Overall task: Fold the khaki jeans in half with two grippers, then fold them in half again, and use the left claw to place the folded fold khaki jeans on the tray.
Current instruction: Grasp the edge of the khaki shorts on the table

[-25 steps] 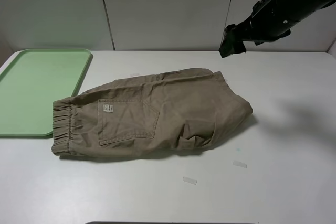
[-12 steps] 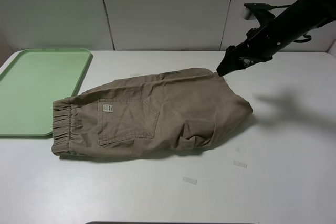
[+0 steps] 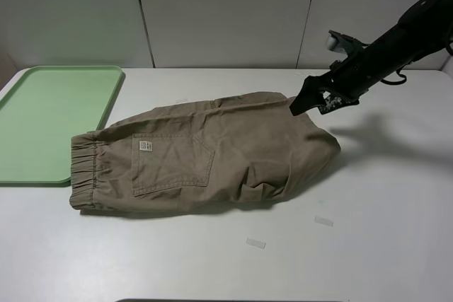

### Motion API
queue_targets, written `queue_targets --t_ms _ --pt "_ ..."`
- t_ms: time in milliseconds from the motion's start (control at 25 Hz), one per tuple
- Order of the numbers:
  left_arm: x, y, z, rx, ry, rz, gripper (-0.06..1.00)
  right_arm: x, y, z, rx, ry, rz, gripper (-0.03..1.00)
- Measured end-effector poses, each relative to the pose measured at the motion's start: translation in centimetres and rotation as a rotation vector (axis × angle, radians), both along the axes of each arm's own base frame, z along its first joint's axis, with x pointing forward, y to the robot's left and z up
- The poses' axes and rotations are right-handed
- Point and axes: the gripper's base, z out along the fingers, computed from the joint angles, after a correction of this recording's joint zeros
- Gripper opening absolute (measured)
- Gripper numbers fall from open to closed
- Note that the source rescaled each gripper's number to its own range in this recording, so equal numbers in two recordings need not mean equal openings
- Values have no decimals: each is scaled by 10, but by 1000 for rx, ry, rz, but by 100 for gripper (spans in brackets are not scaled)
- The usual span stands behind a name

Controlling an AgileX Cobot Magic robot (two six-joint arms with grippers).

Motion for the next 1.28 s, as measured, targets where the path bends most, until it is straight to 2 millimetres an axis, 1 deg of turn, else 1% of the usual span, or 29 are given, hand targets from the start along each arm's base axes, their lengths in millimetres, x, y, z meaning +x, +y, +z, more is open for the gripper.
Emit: queue_targets --t_ms 280,400,680,880,1040,1200,1280 --pt "0 0 0 0 0 0 90 1 -7 -28 -4 76 -14 94" --pt "0 0 0 0 0 0 90 1 -7 -36 -11 96 -8 94" --pt "0 0 0 0 0 0 90 1 -8 -37 -15 93 -11 94" --pt "0 0 0 0 0 0 90 5 -10 -38 -49 57 -22 94" --pt "0 0 0 0 0 0 90 6 -13 -44 -82 51 -12 94" --pt "0 0 0 0 0 0 90 7 -11 -48 -75 62 -9 93" --pt "0 0 0 0 0 0 90 7 -5 -49 -70 62 0 93"
